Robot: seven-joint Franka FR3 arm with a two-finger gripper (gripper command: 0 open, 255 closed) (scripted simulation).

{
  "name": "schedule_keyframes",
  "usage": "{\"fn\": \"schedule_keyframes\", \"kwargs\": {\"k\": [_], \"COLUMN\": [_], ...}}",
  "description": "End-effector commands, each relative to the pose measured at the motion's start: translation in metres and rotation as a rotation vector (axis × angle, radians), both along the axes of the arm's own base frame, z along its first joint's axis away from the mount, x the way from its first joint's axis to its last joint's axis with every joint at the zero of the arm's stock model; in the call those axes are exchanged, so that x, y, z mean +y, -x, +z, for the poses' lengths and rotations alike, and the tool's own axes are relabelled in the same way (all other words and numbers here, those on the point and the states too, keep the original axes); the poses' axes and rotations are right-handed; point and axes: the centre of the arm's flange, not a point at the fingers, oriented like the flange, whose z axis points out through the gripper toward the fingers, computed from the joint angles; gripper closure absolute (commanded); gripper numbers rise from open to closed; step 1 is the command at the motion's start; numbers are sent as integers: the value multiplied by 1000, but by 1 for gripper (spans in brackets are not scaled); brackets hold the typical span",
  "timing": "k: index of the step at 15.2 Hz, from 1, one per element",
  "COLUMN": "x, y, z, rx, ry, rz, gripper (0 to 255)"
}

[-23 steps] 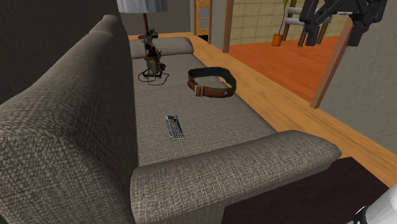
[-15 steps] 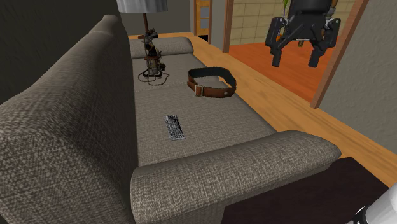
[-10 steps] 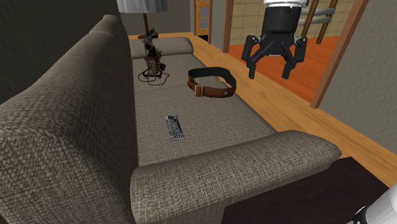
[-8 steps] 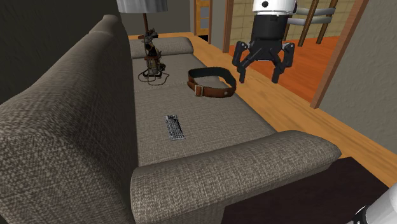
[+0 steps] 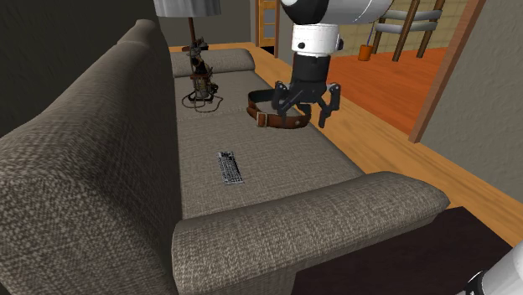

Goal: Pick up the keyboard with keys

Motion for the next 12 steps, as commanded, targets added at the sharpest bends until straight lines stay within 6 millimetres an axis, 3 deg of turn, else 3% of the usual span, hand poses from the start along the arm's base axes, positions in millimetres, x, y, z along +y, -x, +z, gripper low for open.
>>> {"fn": "schedule_keyframes", "kwargs": {"k": [1,12], "x": [18,106], "y": [-14,-82], "z": [-18,-105], "rx": [-8,-46], "ry": [-4,-17], "rz": [2,15], "gripper": [0,0]}}
